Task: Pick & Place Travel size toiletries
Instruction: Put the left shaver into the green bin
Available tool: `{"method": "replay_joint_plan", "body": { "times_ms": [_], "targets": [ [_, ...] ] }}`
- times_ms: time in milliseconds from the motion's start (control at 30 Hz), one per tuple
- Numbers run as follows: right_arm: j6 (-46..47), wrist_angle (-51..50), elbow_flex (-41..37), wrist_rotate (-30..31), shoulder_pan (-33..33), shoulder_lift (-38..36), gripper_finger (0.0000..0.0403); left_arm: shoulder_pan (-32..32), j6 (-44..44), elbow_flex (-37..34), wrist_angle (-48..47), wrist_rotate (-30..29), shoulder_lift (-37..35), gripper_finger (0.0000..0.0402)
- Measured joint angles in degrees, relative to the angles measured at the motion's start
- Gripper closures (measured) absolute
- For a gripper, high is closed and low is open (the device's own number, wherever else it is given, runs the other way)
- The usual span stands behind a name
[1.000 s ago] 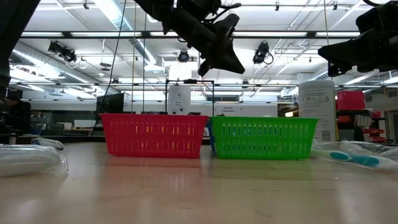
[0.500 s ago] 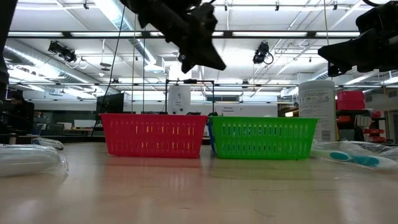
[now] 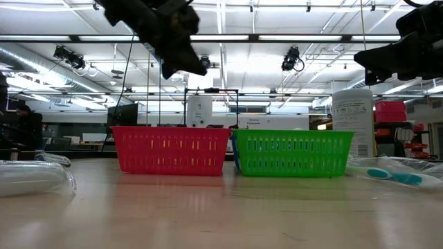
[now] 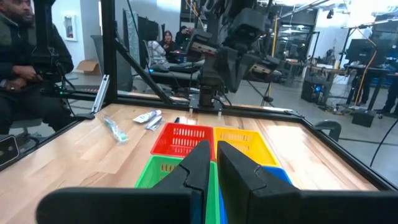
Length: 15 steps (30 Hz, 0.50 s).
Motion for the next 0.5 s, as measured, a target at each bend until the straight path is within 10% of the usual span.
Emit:
{"method": "replay_joint_plan", "body": {
  "times_ms": [500],
  "targets": [
    [0.0, 0.0, 0.0, 0.0, 0.0, 0.2, 0.0362, -0.4, 4.0, -4.9, -13.0, 0.2, -8.8, 0.0394]
  ]
}}
